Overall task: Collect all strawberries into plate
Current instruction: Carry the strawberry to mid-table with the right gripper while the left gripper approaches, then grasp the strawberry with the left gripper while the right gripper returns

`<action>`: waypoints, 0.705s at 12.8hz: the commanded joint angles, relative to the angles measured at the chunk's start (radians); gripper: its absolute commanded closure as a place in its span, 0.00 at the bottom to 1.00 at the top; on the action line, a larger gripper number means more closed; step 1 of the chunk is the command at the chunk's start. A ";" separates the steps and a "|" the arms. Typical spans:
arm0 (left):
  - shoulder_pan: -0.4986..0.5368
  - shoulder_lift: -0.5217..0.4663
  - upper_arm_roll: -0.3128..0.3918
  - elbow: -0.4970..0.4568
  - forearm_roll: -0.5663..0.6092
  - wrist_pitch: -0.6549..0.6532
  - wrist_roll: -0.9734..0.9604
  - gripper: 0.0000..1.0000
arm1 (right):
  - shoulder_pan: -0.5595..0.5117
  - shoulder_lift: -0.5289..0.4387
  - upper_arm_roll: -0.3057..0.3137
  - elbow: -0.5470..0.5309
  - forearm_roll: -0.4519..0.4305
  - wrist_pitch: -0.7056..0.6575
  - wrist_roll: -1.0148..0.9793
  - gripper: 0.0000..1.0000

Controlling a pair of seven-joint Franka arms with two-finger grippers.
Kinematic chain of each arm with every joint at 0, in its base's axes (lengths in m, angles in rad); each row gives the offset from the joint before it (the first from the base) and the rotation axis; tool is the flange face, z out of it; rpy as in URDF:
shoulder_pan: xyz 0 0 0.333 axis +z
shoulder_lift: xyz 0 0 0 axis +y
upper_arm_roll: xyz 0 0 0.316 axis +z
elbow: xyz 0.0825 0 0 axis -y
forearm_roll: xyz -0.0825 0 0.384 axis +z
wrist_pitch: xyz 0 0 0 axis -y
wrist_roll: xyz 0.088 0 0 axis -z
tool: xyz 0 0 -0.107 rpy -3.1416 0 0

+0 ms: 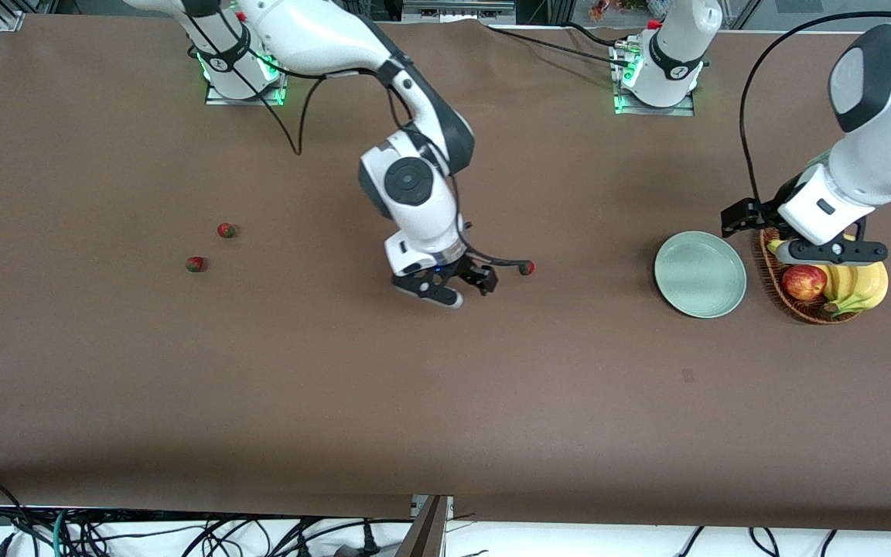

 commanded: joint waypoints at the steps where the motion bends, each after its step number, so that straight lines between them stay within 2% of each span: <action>1: 0.002 -0.019 -0.078 -0.093 -0.014 0.108 -0.110 0.00 | -0.045 -0.167 -0.066 -0.201 0.002 -0.114 -0.305 0.12; 4: 0.005 0.023 -0.232 -0.171 -0.014 0.281 -0.335 0.00 | -0.045 -0.341 -0.236 -0.500 0.002 -0.110 -0.686 0.11; 6: 0.004 0.105 -0.339 -0.173 0.013 0.386 -0.502 0.00 | -0.043 -0.456 -0.333 -0.723 -0.006 -0.040 -0.887 0.09; 8: 0.000 0.199 -0.407 -0.171 0.148 0.487 -0.701 0.00 | -0.043 -0.565 -0.391 -0.984 -0.007 0.161 -1.036 0.09; 9: 0.000 0.255 -0.437 -0.170 0.237 0.534 -0.812 0.00 | -0.043 -0.587 -0.425 -1.072 -0.006 0.222 -1.094 0.09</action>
